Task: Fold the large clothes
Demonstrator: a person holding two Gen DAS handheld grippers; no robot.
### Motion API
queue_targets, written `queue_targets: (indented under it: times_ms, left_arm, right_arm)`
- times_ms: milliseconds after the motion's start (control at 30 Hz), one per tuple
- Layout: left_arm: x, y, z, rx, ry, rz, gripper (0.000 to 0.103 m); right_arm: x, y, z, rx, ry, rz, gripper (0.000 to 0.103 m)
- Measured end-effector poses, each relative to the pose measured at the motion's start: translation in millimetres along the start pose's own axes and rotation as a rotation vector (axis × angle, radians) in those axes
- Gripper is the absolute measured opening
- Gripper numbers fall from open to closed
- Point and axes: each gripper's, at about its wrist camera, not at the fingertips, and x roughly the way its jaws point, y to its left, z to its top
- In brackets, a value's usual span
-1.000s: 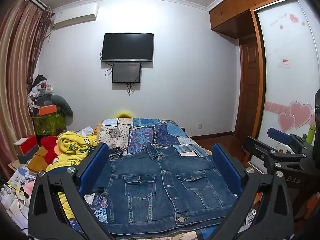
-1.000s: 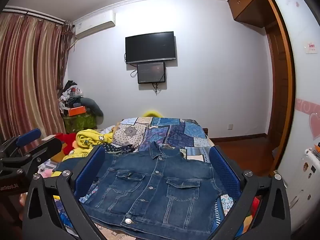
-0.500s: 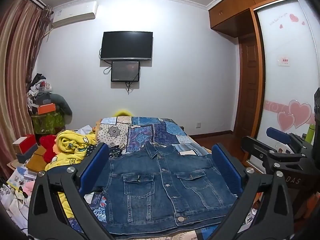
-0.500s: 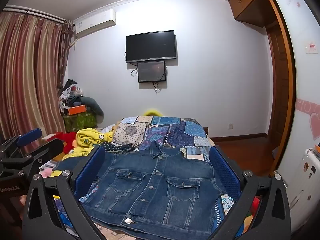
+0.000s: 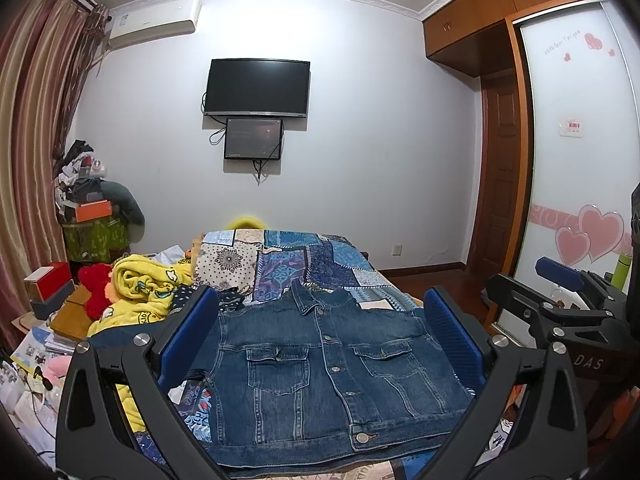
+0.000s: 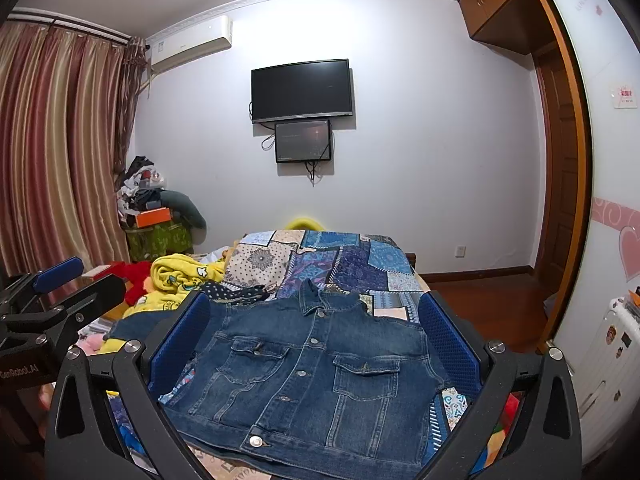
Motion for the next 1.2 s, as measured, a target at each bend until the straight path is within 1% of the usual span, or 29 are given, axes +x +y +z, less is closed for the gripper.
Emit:
queue_targets:
  times_ms: [600,1200]
  left_arm:
    - [3.1,2.4,-1.2,-0.009,0.009,-0.005,0.103]
    - [2.6,5.9,-3.1,-0.013,0.012,-0.004,0.103]
  right_arm:
    - [0.3,-1.9,-4.5,-0.006,0.003,-0.004,0.103]
    - [1.8,-0.4,-1.5,-0.009,0.008,-0.003,0.103]
